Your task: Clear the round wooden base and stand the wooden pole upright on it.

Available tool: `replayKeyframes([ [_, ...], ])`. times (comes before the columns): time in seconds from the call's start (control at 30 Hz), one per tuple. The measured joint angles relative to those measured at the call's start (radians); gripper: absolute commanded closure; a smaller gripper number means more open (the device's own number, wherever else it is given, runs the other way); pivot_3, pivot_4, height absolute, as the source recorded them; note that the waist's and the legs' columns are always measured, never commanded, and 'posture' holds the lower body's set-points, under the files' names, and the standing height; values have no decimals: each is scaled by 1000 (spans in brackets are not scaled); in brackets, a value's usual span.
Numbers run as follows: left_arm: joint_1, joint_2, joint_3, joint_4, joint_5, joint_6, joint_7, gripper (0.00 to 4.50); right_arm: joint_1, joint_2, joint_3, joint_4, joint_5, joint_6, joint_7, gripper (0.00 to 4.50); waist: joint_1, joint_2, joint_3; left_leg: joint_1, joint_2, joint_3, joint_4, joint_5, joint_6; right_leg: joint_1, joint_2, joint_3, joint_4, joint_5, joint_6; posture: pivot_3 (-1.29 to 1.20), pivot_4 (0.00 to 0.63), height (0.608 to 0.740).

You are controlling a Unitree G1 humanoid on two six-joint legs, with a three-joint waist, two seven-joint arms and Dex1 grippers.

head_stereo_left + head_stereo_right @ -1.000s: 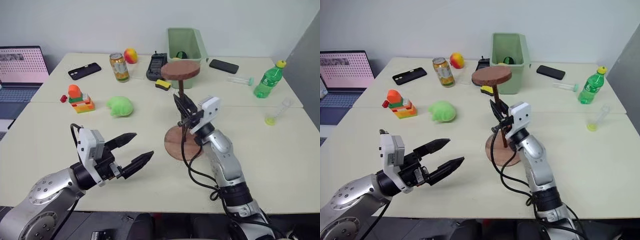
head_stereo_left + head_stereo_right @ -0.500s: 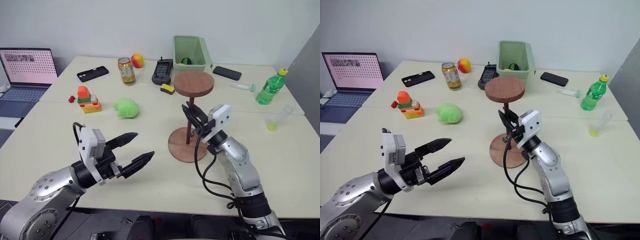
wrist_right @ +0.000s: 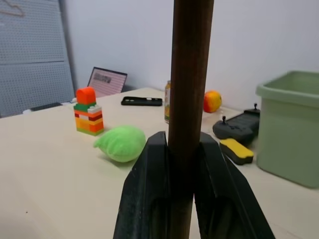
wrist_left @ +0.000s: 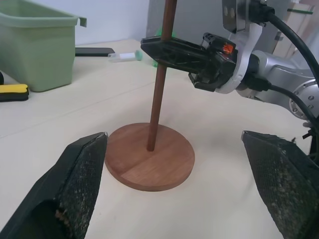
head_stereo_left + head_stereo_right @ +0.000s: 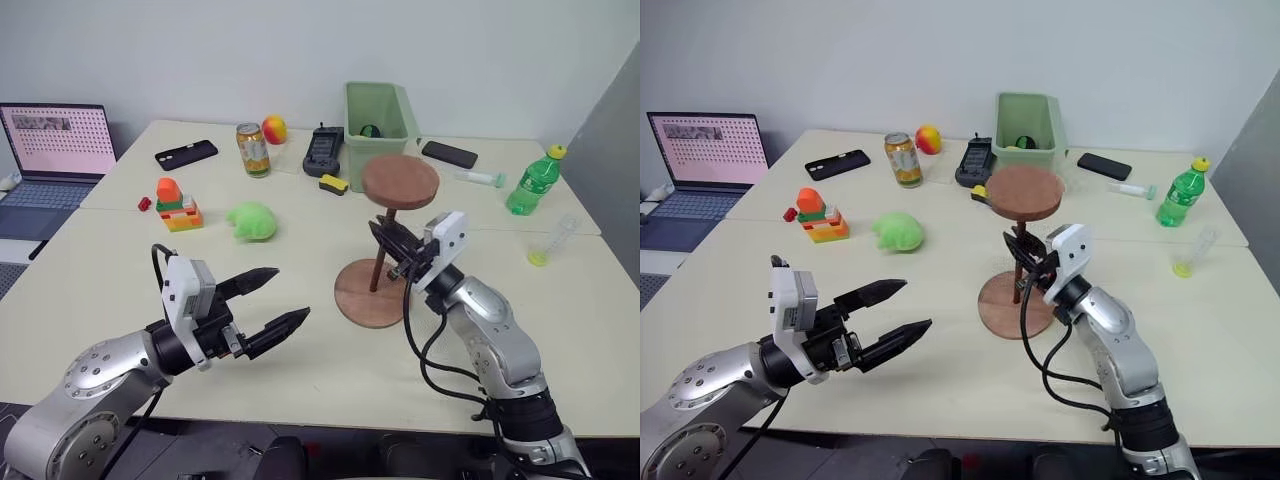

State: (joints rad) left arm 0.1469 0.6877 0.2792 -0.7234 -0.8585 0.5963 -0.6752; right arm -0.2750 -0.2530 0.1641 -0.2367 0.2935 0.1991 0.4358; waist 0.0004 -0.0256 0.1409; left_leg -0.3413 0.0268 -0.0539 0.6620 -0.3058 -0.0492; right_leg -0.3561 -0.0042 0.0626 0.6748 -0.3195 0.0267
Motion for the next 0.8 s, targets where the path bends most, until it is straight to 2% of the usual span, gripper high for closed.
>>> replayKeyframes([
  [0.27,-16,15,-2,19,7,0,-28,0,-30,7,17,45,-11,-10,-5,4233,-2,0,0,10,1,1,-2,0,0,8,-4,2,0,-7,-1,0,150,740],
  [0.8,-4,15,-2,22,7,0,-34,0,-23,9,12,48,-3,-9,-2,4233,-1,1,-1,10,1,0,-5,-2,-3,8,-7,2,-3,-9,-1,0,150,740],
])
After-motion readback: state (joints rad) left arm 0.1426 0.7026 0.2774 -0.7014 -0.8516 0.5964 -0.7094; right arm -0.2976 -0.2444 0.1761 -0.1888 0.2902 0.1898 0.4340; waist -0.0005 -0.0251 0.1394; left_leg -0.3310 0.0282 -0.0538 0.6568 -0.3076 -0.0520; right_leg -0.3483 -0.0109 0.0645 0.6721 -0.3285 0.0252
